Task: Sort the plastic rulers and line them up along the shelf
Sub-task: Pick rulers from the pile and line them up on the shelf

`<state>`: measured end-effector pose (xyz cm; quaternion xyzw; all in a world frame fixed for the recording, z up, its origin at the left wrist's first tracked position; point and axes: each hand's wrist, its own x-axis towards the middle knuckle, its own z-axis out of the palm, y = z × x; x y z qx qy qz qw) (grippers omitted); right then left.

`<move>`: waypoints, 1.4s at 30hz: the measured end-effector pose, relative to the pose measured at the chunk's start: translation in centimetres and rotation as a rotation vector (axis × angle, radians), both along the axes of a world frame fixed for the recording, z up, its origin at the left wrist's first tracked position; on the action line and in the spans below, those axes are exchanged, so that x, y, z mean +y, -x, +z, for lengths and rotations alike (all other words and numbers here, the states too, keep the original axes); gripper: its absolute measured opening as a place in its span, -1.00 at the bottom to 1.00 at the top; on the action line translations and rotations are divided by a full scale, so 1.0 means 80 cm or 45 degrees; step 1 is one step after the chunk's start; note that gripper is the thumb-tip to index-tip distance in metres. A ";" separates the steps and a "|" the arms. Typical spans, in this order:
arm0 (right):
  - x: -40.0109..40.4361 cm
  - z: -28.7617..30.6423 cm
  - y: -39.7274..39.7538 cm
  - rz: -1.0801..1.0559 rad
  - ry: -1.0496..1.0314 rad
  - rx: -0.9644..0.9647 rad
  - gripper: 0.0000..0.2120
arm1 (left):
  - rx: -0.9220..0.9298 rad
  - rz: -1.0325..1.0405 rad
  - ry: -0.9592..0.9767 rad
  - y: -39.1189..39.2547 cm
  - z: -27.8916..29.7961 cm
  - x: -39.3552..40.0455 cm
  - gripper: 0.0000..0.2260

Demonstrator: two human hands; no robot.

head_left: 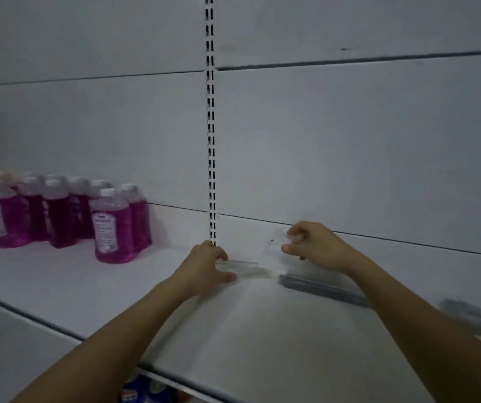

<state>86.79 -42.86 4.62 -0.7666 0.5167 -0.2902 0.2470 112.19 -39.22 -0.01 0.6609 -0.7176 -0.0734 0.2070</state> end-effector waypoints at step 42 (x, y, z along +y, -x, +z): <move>-0.038 -0.044 -0.151 0.155 -0.111 0.731 -0.46 | -0.007 -0.808 0.070 -0.030 -0.062 0.048 -0.62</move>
